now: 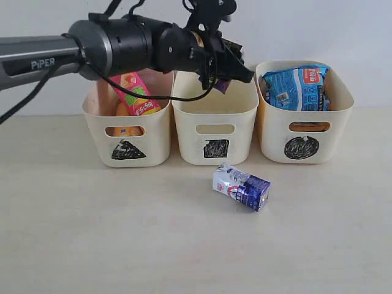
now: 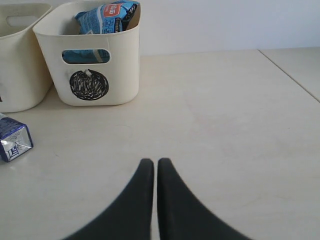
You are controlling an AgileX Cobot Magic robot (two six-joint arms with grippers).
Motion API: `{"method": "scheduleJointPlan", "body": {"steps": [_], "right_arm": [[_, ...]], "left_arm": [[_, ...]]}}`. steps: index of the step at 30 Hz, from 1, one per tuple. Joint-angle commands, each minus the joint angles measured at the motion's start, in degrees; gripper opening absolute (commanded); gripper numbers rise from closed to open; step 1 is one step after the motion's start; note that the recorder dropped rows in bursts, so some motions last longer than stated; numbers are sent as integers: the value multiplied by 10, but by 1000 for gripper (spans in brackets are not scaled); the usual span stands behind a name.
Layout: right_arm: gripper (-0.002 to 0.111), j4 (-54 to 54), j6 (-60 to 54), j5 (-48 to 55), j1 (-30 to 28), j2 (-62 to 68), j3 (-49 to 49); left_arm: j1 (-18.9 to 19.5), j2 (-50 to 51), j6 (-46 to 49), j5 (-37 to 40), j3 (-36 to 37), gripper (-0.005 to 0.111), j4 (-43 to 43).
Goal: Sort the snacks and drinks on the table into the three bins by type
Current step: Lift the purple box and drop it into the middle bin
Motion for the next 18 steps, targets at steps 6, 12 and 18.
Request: {"method": "scheduleJointPlan", "body": {"steps": [6,12,18], "right_arm": [[0,-2,0,-2,1,-3,2],[0,-2,0,-2,1,-3,2],[0,-2,0,-2,1,-3,2]], "left_arm": [[4,32,11,-85,-8,4,0],[4,34,13,-85,-8,4,0],[4,34,13,-85,-8,21,0]]}}
